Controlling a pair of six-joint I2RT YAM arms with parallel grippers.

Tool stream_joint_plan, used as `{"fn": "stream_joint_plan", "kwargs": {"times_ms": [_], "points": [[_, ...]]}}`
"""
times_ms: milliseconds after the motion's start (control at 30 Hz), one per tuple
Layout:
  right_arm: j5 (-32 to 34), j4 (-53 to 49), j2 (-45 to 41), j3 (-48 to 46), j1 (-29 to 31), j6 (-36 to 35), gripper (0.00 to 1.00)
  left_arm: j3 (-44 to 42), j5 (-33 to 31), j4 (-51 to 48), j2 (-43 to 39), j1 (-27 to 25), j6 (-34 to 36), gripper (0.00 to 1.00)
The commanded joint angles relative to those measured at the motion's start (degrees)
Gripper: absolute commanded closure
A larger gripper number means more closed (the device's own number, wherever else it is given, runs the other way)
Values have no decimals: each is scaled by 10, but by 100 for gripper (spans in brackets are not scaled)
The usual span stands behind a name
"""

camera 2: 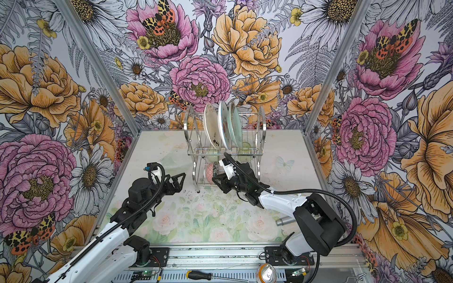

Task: Unload the mixed dishes from the dish rack
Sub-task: 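Close the right gripper on the rim of the pink-and-black patterned bowl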

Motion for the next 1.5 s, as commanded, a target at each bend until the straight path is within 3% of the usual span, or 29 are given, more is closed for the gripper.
{"fn": "stream_joint_plan", "kwargs": {"times_ms": [0, 500, 1467], "points": [[-9, 24, 15, 22, 5, 5, 74, -19, 47, 22, -19, 6, 0, 1], [10, 22, 47, 37, 4, -1, 81, -61, 114, 80, -87, 6, -16, 1], [-3, 19, 95, 69, 0, -14, 86, -60, 144, 154, -32, 4, -26, 1]]}}
